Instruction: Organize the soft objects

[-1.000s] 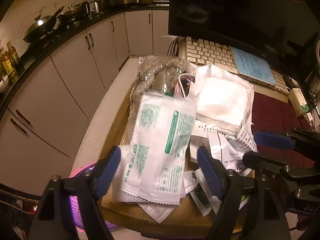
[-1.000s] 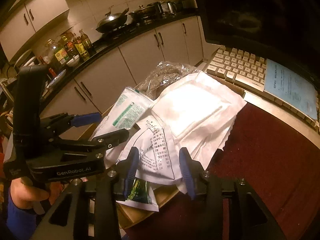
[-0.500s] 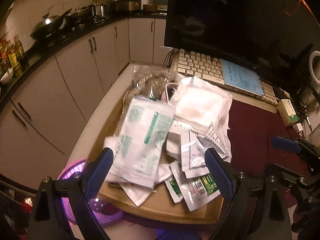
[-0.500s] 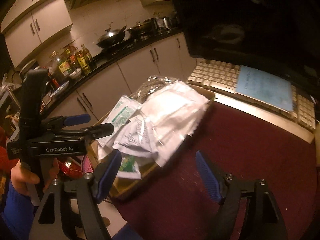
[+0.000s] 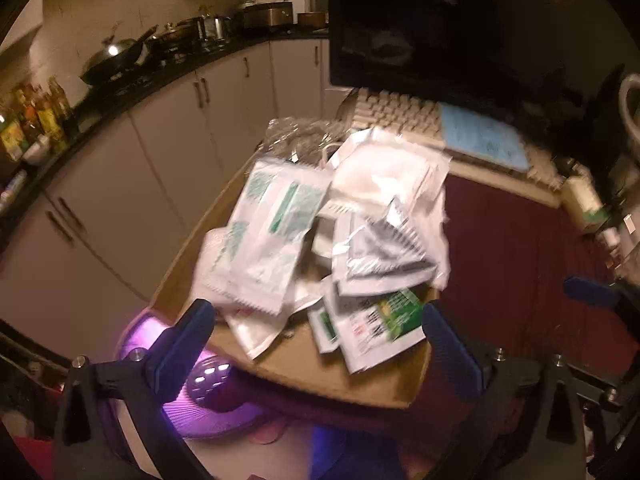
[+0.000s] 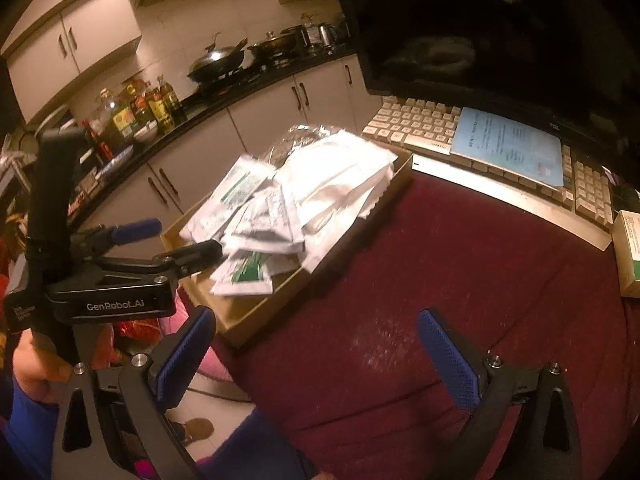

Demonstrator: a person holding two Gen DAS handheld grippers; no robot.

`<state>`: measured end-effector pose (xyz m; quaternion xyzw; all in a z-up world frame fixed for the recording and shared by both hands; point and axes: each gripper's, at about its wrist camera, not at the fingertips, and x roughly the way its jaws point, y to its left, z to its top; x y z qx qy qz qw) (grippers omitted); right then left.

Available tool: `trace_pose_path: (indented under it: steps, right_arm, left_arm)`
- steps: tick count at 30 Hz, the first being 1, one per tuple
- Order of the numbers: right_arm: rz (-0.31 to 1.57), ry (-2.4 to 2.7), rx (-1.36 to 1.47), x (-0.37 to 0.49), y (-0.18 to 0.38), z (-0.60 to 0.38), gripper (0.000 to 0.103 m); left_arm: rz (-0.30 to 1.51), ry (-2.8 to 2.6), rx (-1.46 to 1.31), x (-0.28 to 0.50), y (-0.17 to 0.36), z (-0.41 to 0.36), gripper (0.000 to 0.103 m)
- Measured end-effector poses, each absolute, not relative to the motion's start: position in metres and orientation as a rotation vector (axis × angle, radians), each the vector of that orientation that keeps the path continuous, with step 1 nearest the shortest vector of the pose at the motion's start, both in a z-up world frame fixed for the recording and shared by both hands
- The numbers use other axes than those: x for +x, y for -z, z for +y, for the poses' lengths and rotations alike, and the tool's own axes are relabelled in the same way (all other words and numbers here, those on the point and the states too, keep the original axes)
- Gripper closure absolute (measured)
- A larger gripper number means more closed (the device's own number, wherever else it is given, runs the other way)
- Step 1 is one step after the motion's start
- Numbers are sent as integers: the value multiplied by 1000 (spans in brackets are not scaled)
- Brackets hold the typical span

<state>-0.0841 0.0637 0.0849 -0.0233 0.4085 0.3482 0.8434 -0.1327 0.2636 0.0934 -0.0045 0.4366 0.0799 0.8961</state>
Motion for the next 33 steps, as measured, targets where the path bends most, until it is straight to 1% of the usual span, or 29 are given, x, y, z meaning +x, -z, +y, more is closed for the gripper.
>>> trace_pose_path:
  steps: [2, 6, 14, 33]
  right_arm:
    - [864, -738, -70, -89, -82, 66, 0]
    - [862, -727, -91, -93, -78, 67, 0]
    - [871, -715, -90, -94, -74, 66, 0]
    - [880, -710, -98, -97, -72, 67, 0]
  left_arm:
    - [903, -171, 13, -136, -91, 261, 0]
    - [896, -165, -30, -142, -90, 266, 0]
    - [881, -238, 64, -147, -85, 258, 0]
    - [864, -230, 14, -155, -87, 264, 0]
